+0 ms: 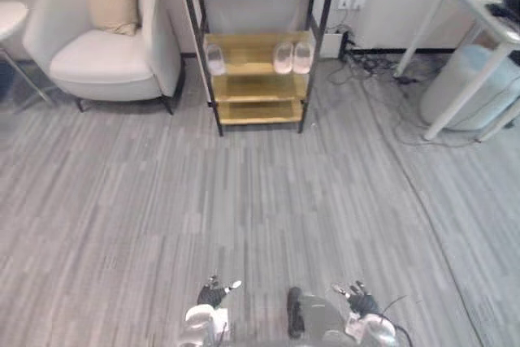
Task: Organize the slippers on the shoe rack
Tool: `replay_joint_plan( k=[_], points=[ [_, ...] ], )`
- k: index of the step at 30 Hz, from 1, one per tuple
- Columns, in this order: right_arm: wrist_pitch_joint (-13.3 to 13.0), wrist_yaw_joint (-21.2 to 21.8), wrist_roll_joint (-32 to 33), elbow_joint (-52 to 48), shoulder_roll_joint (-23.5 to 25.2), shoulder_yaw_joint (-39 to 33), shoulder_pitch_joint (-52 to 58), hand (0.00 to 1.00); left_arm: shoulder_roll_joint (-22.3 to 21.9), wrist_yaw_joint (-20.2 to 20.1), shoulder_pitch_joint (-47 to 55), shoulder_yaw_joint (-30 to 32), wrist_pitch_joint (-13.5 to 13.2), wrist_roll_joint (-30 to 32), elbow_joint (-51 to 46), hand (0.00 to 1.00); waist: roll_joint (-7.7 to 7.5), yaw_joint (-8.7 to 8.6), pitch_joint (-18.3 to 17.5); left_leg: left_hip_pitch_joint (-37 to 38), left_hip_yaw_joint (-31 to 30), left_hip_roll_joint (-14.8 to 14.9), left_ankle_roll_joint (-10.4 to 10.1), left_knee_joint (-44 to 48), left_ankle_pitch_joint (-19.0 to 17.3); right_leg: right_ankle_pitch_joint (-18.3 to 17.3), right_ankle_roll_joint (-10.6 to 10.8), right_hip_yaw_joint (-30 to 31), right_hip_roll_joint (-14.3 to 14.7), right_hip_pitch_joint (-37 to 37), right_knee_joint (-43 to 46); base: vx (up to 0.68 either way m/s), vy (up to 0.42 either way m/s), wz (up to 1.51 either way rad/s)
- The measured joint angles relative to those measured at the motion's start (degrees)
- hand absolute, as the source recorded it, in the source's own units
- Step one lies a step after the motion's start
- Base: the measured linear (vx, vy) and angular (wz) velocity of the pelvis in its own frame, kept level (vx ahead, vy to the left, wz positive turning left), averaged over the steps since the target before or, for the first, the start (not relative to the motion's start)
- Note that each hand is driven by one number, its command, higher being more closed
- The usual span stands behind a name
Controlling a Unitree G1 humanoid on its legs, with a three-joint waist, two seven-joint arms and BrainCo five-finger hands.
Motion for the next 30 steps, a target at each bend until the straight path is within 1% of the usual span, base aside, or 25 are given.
replay_joint_plan(
  k=[1, 2, 3, 4, 5, 6, 8, 10, 11, 12, 13, 14, 15, 16, 17, 18, 19, 20, 22, 24, 26, 27, 28, 29, 30],
  points=[
    [0.1, 0.0, 0.0, -0.3, -0.2, 0.2, 0.3, 0.0, 0.0, 0.0, 0.4, 0.2, -0.1, 0.0, -1.0, 0.0, -0.01, 0.63, 0.8, -4.7, -0.3, 2.5, 0.5, 12.2, 8.2, -1.4, -1.2, 0.7, 1.4, 4.2, -2.0, 0.38, -0.228, -0.2],
    [0.2, -0.1, 0.1, -0.3, -0.2, 0.2, 0.4, 0.0, 0.3, 0.0, 0.5, 0.2, -0.1, 0.0, -1.3, 0.0, 0.08, 0.94, 1.0, -6.6, -0.1, 3.2, 0.4, 16.2, 7.1, -2.3, -2.1, 1.1, 1.9, 6.0, -2.8, 0.36, -0.174, -0.36],
    [0.3, -0.1, 0.4, -0.3, 0.1, 0.2, 0.1, 0.0, 0.4, 0.1, 0.5, 0.1, -0.1, 0.0, -2.1, 0.0, -0.13, 1.17, 1.2, -10.2, 0.9, 3.5, 0.1, 19.4, 4.0, -3.4, -2.7, 2.1, 2.2, 9.1, -4.1, 0.28, -0.11, -0.33],
    [0.4, -0.2, 0.4, -0.3, 0.2, 0.5, 0.0, 0.0, 0.6, 0.1, 0.5, -0.4, -0.1, 0.0, -2.7, 0.0, -0.45, 1.32, 1.3, -12.1, 2.5, 3.2, 0.1, 19.0, 2.2, -4.0, -2.9, 2.9, 2.2, 11.1, -5.3, 0.45, -0.175, -0.54],
    [0.8, -0.2, 0.4, -0.1, 0.2, 1.0, 0.2, 0.0, 0.5, 0.0, 1.0, -1.6, -0.4, 0.0, -3.9, 0.0, -0.57, 2.01, 1.2, -16.1, 7.3, 2.5, 0.3, 12.2, -0.5, -4.5, -3.1, 4.7, 2.2, 14.8, -8.6, 0.31, -0.12, -0.49],
    [0.9, -0.2, 0.4, -0.2, 0.2, 1.1, 0.1, 0.0, 0.5, 0.0, 1.0, -1.5, -0.7, 0.0, -4.3, 0.0, -0.59, 2.25, 1.2, -16.8, 8.5, 2.1, 0.1, 9.3, -0.7, -4.6, -3.1, 5.1, 2.2, 15.5, -9.3, 0.39, -0.095, -0.6],
    [1.2, -0.2, 0.4, -0.1, 0.2, 1.2, 0.0, 0.0, 0.3, 0.1, 1.3, -1.5, -1.3, 0.0, -5.1, 0.0, -0.56, 3.32, 1.2, -18.5, 11.2, -1.7, 1.0, -8.8, 0.5, -5.6, -1.6, 7.4, 2.0, 18.5, -11.3, 0.37, 0.009, -0.47],
    [1.2, -0.1, 0.4, 1.1, 0.3, 1.6, -0.8, 0.0, 0.3, 0.2, 1.7, -1.7, -1.4, 0.0, -5.6, 0.0, -0.51, 3.75, 0.9, -19.3, 10.6, -4.6, 1.0, -20.2, 4.1, -7.5, -0.7, 9.0, 2.1, 20.6, -12.4, 0.58, 0.141, -0.66],
    [1.5, -0.2, 0.3, 2.6, 0.7, 2.7, -1.2, 0.0, 0.7, 0.3, 2.1, -3.3, -1.4, 0.0, -5.8, 0.0, -1.22, 4.97, -1.1, -19.9, 10.0, -6.6, 4.9, -23.0, 10.6, -9.5, 0.8, 12.0, 1.6, 22.5, -13.1, 0.75, 0.235, -0.8],
    [1.5, -0.1, 0.3, 2.7, 0.8, 2.9, -1.0, 0.0, 0.7, 0.3, 2.2, -3.2, -1.4, 0.1, -5.8, 0.0, -1.46, 5.03, -1.6, -19.7, 10.1, -7.0, 6.1, -23.1, 11.6, -9.7, 1.1, 12.5, 1.5, 22.9, -13.1, 0.69, 0.215, -0.74],
    [1.5, -0.1, 0.0, 3.5, 1.6, 3.4, -0.7, 0.0, 1.0, 0.2, 2.3, -2.6, -1.3, 0.1, -5.5, 0.0, -2.53, 5.23, -3.1, -19.0, 10.8, -7.8, 6.8, -22.7, 11.4, -10.8, 2.9, 13.2, 0.5, 22.8, -11.1, 0.59, 0.145, -0.33],
    [1.5, 0.0, -1.0, 3.3, 2.6, 3.3, -0.7, 0.0, 0.9, 0.3, 2.3, -2.1, -1.3, 0.1, -5.3, 0.0, -4.5, 5.13, -3.5, -16.2, 11.8, -9.7, 7.7, -23.2, 9.5, -11.6, 5.9, 13.7, -1.2, 19.9, -1.2, 0.56, 0.136, -0.29],
    [1.5, 0.1, -1.8, 3.4, 2.8, 3.4, -0.4, 0.0, 0.9, 0.3, 2.2, -2.3, -1.4, 0.1, -5.3, 0.0, -5.21, 5.2, -3.2, -14.4, 12.0, -10.2, 7.6, -23.6, 8.4, -11.1, 8.5, 14.0, -1.4, 17.3, 6.6, 0.64, 0.173, -0.16],
    [1.4, 0.2, -2.0, 3.2, 3.2, 3.4, -0.7, 0.0, 1.1, 0.3, 1.8, -2.6, -1.3, 0.1, -4.9, 0.0, -5.84, 5.34, -3.1, -11.8, 11.9, -11.0, 7.5, -24.3, 6.7, -7.2, 14.9, 14.9, -1.5, 12.2, 20.4, 0.58, 0.163, 0.06],
    [1.3, 0.2, -2.0, 2.6, 3.3, 3.3, -0.7, 0.0, 1.0, 0.3, 1.1, -2.7, -1.0, 0.1, -4.0, 0.0, -6.06, 4.94, -2.7, -8.7, 10.9, -11.7, 7.1, -24.5, 4.9, -4.7, 16.2, 14.6, -1.9, 7.8, 31.2, 0.69, 0.154, 0.28],
    [1.2, 0.2, -2.0, 1.0, 3.2, 3.2, -0.2, 0.0, 0.6, 0.3, 0.7, -3.1, -0.8, 0.1, -2.7, 0.0, -5.56, 4.52, -2.2, -5.0, 9.6, -12.0, 7.0, -25.2, 3.5, -4.4, 15.5, 13.0, -2.3, 5.4, 38.0, 0.65, 0.099, 0.53],
    [0.8, 0.3, -2.0, -0.6, 3.1, 3.1, 0.6, 0.0, 0.3, 0.3, 0.5, -3.9, -0.7, 0.1, -2.0, 0.0, -4.77, 3.83, -1.7, -1.3, 8.1, -12.1, 6.7, -26.6, 2.5, -4.8, 14.8, 11.0, -2.9, 2.9, 40.8, 0.53, 0.046, 0.61],
    [0.6, 0.3, -2.0, -1.7, 3.1, 3.1, 1.0, 0.0, 0.2, 0.3, 0.4, -4.4, -0.6, 0.0, -1.8, 0.0, -4.75, 3.48, -1.8, 1.4, 6.8, -12.1, 6.6, -28.2, 2.0, -5.4, 13.7, 9.7, -3.4, 0.4, 40.8, 0.48, 0.003, 0.73],
    [0.2, 0.6, -1.9, -2.8, 3.4, 1.8, 1.0, 0.0, 0.2, 0.3, 0.2, -4.9, -0.1, -0.1, -1.4, 0.0, -4.83, 2.9, -1.1, 6.7, 4.3, -11.7, 6.5, -32.0, 1.9, -7.7, 9.6, 7.0, -5.1, -3.8, 32.1, 0.47, -0.041, 0.78],
    [0.0, 0.6, -1.9, -2.8, 3.5, 1.0, 1.0, 0.0, 0.2, 0.3, 0.7, -4.7, 0.0, -0.5, -1.3, 0.0, -4.52, 2.73, -1.1, 9.6, 2.5, -10.6, 6.3, -33.6, 1.5, -6.8, 7.3, 7.0, -5.1, -5.6, 19.0, 0.45, -0.114, 0.71],
    [0.0, 0.7, -1.9, -2.3, 3.0, 1.1, 0.5, 0.0, 0.2, 0.3, 0.8, -4.6, 0.0, -1.1, -1.5, 0.0, -4.24, 2.55, -1.1, 11.1, 0.0, -9.3, 3.8, -34.0, -1.1, -0.9, 5.9, 12.6, -2.7, -5.4, 3.6, 0.52, -0.225, 0.77],
    [0.0, 0.7, -1.8, -1.1, 3.0, 1.4, 0.2, 0.0, 0.2, 0.3, 1.2, -4.1, -0.1, -1.1, -1.5, 0.0, -4.81, 2.53, -1.3, 11.8, -1.5, -9.2, 2.1, -33.7, -3.2, 5.8, 5.8, 14.8, -2.2, -5.5, 0.1, 0.51, -0.279, 0.69],
    [0.1, 0.7, -1.8, 0.0, 2.0, 1.7, -1.2, 0.0, 0.2, -0.1, 1.0, -3.9, 0.0, -1.1, -1.3, 0.0, -3.45, 2.14, -1.1, 12.5, -2.7, -7.2, 1.6, -32.4, -3.9, 4.4, 5.3, 13.0, -1.7, -5.2, 2.9, 0.5, -0.291, 0.58],
    [0.2, 0.7, -1.7, 0.5, 1.8, 1.6, -1.3, 0.0, 0.1, 0.0, 1.5, -2.9, -0.1, -1.1, -1.4, 0.0, -2.65, 2.24, -1.5, 11.0, -3.3, -6.4, 1.6, -28.8, -3.8, 3.0, 4.5, 11.9, -1.5, -4.5, 2.9, 0.49, -0.295, 0.54],
    [0.1, 0.7, -1.7, 0.4, 1.3, 1.6, -1.4, 0.0, 0.1, 0.1, 1.3, -2.2, -0.1, -1.1, -1.4, 0.0, -1.93, 1.83, -1.1, 7.6, -3.4, -5.1, 1.6, -21.1, -3.8, 1.9, 4.0, 10.4, -1.6, -3.0, 2.1, 0.44, -0.294, 0.71]
  ],
)
